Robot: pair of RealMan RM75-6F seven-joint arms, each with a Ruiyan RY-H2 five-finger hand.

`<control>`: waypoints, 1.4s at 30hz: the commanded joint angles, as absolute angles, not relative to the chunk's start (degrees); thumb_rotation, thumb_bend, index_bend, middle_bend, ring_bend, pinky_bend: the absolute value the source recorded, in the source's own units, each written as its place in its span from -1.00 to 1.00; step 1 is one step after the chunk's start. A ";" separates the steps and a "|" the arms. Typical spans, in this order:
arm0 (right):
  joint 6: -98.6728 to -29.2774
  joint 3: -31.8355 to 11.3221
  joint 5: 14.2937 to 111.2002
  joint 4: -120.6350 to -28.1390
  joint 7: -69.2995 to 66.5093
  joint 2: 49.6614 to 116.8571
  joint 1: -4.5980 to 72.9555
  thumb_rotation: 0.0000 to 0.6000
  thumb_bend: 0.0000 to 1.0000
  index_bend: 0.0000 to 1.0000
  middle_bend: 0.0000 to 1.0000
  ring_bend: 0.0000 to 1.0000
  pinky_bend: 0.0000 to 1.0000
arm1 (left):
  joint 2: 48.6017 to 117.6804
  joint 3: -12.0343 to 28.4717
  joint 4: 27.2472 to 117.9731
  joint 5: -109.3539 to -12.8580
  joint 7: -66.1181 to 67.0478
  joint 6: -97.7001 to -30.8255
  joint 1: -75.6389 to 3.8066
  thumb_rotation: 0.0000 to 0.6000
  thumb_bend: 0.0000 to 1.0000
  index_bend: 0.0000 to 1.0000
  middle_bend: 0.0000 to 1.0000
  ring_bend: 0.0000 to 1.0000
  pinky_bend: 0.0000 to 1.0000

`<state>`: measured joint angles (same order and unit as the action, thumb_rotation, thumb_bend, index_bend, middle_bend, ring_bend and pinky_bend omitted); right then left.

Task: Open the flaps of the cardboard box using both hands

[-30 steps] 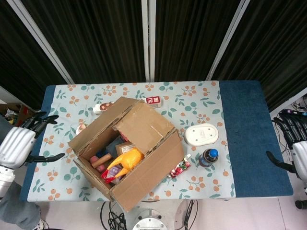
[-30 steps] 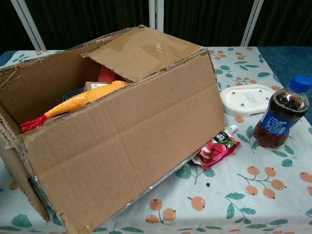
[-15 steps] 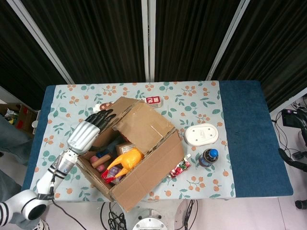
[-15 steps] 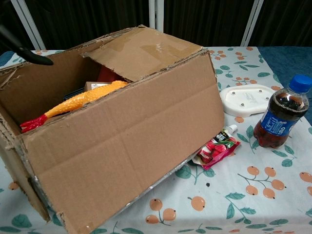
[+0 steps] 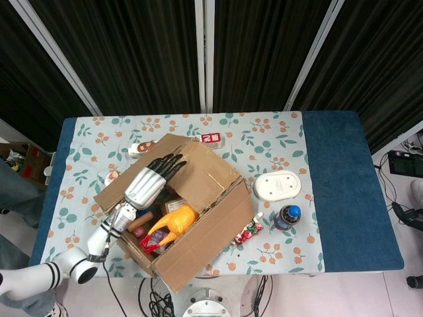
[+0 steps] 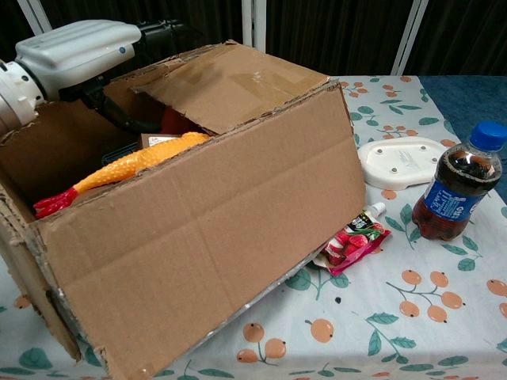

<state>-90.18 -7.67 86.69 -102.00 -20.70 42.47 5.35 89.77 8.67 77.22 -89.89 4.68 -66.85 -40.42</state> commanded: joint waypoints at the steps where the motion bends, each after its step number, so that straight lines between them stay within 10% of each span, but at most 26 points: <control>1: -90.15 -7.75 86.52 -101.74 -21.07 42.46 5.22 1.00 -0.65 -1.00 -1.00 -1.00 -1.00 | 92.95 10.51 74.90 -90.10 2.31 -68.59 -41.96 1.00 -1.00 -1.00 -1.00 -0.88 -0.58; 21: -89.80 -8.11 86.08 -99.90 -24.06 42.44 4.77 1.00 -0.65 -1.00 -1.00 -1.00 -1.00 | 96.10 24.80 70.90 -82.22 4.29 -66.22 -53.66 1.00 -1.00 -1.00 -1.00 -0.88 -0.58; 32: -90.87 -8.32 86.45 -100.35 -24.81 41.89 4.16 1.00 -0.65 -1.00 -1.00 -1.00 -1.00 | 108.35 32.96 47.47 -75.80 2.59 -58.27 -72.81 1.00 -1.00 -1.00 -1.00 -0.88 -0.59; 42: -91.31 -9.12 84.87 -99.38 -27.59 41.26 3.64 1.00 -0.65 -1.00 -1.00 -1.00 -1.00 | 115.77 31.20 30.79 -75.75 -3.41 -57.95 -81.63 1.00 -1.00 -1.00 -1.00 -0.95 -0.63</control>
<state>-91.41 -9.09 84.97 -99.48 -27.45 41.29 3.67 114.41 31.69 32.69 -75.97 -1.91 -58.06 -80.24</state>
